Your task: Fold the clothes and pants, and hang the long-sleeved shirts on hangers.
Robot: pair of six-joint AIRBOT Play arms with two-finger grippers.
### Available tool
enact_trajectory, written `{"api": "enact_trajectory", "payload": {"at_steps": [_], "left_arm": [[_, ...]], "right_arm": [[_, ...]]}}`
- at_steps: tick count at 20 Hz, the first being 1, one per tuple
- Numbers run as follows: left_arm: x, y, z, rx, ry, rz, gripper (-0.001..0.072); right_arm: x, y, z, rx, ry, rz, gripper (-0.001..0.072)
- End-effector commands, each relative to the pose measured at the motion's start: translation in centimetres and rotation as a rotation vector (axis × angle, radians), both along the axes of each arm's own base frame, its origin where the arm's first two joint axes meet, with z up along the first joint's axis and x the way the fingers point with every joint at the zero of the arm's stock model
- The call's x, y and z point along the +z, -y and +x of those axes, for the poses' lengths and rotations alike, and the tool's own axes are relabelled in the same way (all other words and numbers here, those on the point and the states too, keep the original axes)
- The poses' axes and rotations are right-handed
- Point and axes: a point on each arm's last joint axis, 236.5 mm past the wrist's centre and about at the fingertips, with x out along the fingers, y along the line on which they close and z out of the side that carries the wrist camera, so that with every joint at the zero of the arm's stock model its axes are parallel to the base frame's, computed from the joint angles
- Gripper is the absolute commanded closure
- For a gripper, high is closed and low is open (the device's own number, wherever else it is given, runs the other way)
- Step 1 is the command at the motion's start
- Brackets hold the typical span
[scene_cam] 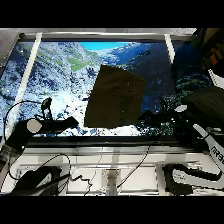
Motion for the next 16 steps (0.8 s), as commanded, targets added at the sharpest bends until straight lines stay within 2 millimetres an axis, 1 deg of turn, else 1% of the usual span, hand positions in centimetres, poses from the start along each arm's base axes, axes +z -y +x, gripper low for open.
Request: {"api": "enact_trajectory", "payload": {"at_steps": [1, 4, 5, 6, 7, 9, 10, 11, 12, 14, 16], "left_arm": [[-0.4, 1.5, 0.1, -0.020, -0.022, -0.064, 0.0055], [-1.6, 3.0, 0.5, -0.057, -0.041, -0.122, 0.0054], [-1.9, 3.5, 1.0, -0.069, -0.033, -0.142, 0.0054], [-2.2, 3.8, 1.6, -0.066, -0.018, -0.156, 0.0054], [-2.5, 3.8, 2.3, -0.051, -0.004, -0.160, 0.0055], [-3.5, 3.1, 3.6, -0.007, 0.016, -0.138, 0.0055], [-4.1, 2.9, 3.8, 0.001, 0.006, -0.131, 0.0055], [-4.6, 2.9, 3.8, -0.001, -0.010, -0.129, 0.0055], [-5.1, 3.0, 3.9, 0.000, -0.025, -0.128, 0.0055], [-5.6, 3.1, 4.5, -0.004, -0.042, -0.128, 0.0055], [-5.6, 4.0, 4.7, -0.034, -0.070, -0.158, 0.0055]], "right_arm": [[-0.8, -0.4, 1.4, -0.085, 0.001, 0.008, 0.0247], [-1.5, -1.0, 0.9, -0.087, -0.044, 0.041, 0.0255], [-1.5, -1.1, 0.9, -0.081, -0.039, 0.045, 0.0276], [-1.5, -1.1, 1.1, -0.073, -0.023, 0.044, 0.0340], [-1.3, -1.1, 1.2, -0.068, -0.011, 0.046, 0.0379], [-1.2, -1.2, 1.3, -0.069, -0.011, 0.049, 0.0386], [-1.2, -1.3, 1.1, -0.063, -0.015, 0.053, 0.0401], [-1.1, -1.4, 0.9, -0.053, -0.021, 0.058, 0.0532], [-1.1, -1.5, 0.7, -0.045, -0.025, 0.060, 0.0625], [-1.1, -1.5, 0.6, -0.041, -0.028, 0.063, 0.0661], [-1.1, -1.5, 0.6, -0.042, -0.027, 0.062, 0.0661]]}}
